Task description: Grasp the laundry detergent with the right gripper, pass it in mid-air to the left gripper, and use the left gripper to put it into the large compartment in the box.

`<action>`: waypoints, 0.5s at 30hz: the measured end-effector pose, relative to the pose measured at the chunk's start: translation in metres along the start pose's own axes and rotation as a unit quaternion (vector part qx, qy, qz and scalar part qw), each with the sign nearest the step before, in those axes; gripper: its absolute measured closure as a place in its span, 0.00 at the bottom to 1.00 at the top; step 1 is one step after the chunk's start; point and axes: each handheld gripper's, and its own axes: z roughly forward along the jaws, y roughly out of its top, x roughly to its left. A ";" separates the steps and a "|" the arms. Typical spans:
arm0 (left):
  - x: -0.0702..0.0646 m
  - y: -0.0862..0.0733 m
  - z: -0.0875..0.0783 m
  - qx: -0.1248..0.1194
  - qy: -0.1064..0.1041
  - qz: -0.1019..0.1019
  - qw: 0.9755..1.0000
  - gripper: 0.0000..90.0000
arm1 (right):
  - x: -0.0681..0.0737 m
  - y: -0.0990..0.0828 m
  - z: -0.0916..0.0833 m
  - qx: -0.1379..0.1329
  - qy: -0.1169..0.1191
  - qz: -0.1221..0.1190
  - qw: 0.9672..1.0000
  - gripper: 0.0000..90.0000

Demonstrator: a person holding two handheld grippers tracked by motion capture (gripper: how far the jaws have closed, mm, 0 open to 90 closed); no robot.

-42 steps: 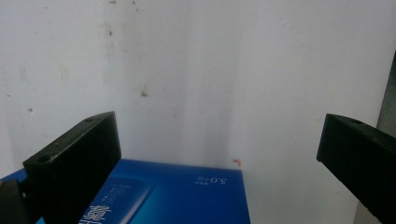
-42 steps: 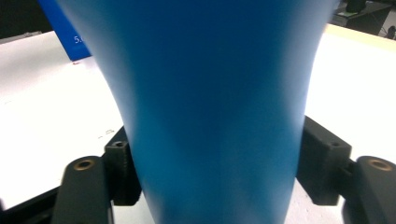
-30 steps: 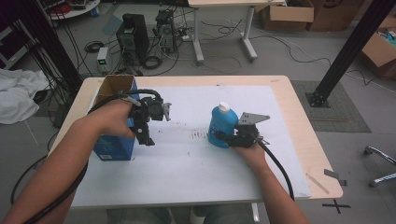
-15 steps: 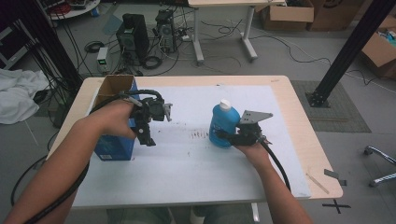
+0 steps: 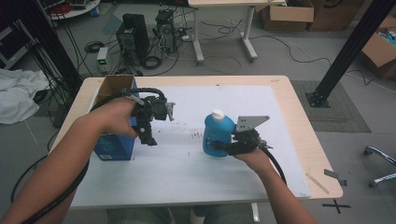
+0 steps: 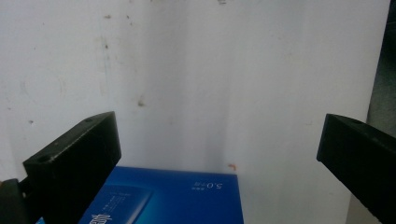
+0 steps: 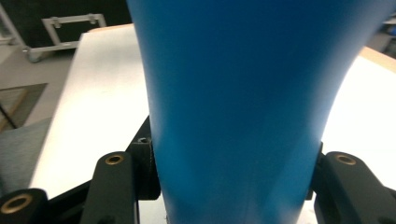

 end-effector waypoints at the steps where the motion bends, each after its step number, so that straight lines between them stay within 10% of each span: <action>1: -0.001 0.001 -0.001 0.001 0.000 0.001 1.000 0.00 | 0.002 0.000 0.003 0.000 0.005 -0.002 1.000 0.49; 15: -0.017 0.016 -0.013 0.004 -0.002 0.027 1.000 0.00 | 0.016 0.000 0.040 0.002 0.073 -0.018 0.997 0.49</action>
